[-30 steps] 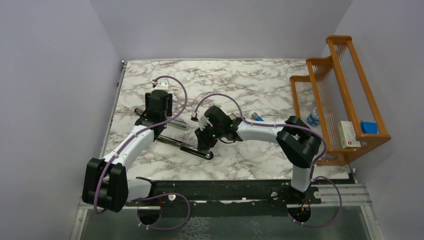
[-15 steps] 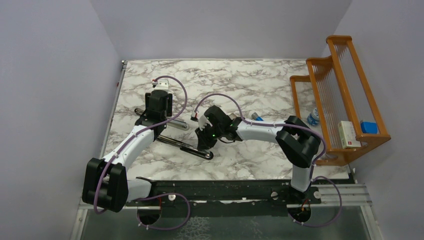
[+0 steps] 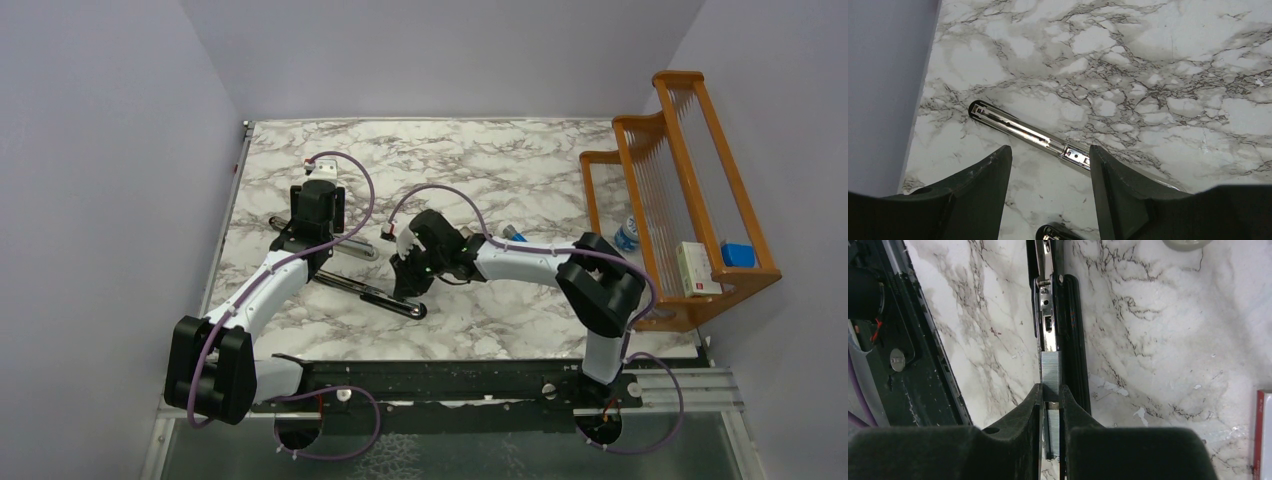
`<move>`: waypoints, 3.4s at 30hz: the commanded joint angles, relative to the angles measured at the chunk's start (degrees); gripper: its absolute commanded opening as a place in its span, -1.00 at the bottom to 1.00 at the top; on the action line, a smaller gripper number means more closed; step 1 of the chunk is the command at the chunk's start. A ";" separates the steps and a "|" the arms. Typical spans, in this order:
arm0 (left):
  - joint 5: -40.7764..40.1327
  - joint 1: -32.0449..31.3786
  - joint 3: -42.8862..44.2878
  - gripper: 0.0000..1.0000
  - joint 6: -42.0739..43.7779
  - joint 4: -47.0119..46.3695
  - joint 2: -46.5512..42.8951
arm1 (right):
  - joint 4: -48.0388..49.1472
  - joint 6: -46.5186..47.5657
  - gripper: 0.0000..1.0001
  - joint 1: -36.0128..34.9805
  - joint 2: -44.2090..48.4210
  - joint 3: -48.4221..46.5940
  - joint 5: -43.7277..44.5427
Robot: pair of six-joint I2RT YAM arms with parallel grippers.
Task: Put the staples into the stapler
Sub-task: Install the staple into the stapler.
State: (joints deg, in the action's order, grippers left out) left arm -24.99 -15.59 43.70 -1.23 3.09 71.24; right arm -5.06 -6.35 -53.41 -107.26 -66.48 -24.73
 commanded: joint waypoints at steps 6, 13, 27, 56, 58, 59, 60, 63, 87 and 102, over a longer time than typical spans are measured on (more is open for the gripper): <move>-0.32 -0.22 1.03 0.23 0.20 -0.90 -1.37 | 2.43 2.65 -0.73 -0.02 4.39 0.83 -0.49; -0.22 -0.23 1.04 0.23 0.25 -0.90 -1.29 | -1.51 2.72 -0.73 -0.82 4.68 -0.24 5.18; -0.12 -0.22 1.03 0.23 0.23 -1.01 -1.28 | -3.79 2.05 -0.72 -2.68 4.54 -0.13 7.69; 0.03 -0.22 0.95 0.23 0.40 -1.08 -1.19 | -4.08 2.43 -0.70 -3.50 1.41 -1.37 5.49; 0.10 -0.18 0.96 0.23 0.36 -1.10 -1.15 | -4.01 2.55 -0.70 -3.46 1.21 -1.46 5.57; 0.05 -0.22 0.88 0.23 0.43 -1.10 -1.11 | -4.06 2.57 -0.70 -3.47 1.12 -1.44 5.57; 0.03 -0.22 0.90 0.23 0.43 -1.07 -1.11 | -4.00 2.65 -0.70 -3.49 1.03 -1.52 5.61; 0.09 -0.22 0.87 0.23 0.40 -1.12 -1.02 | -3.99 2.74 -0.70 -3.46 0.70 -1.76 5.49; 0.14 -0.23 0.94 0.23 0.36 -1.07 -1.11 | -5.92 8.11 -0.68 -3.55 1.45 -4.03 2.12; 0.10 -0.20 0.90 0.23 0.40 -1.21 -1.24 | -7.55 8.05 -0.69 -3.50 -0.37 -4.61 4.85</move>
State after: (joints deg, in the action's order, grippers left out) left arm -24.99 -15.59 43.70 -1.19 3.07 71.24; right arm -10.96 1.15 -56.45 -106.32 -69.28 -20.82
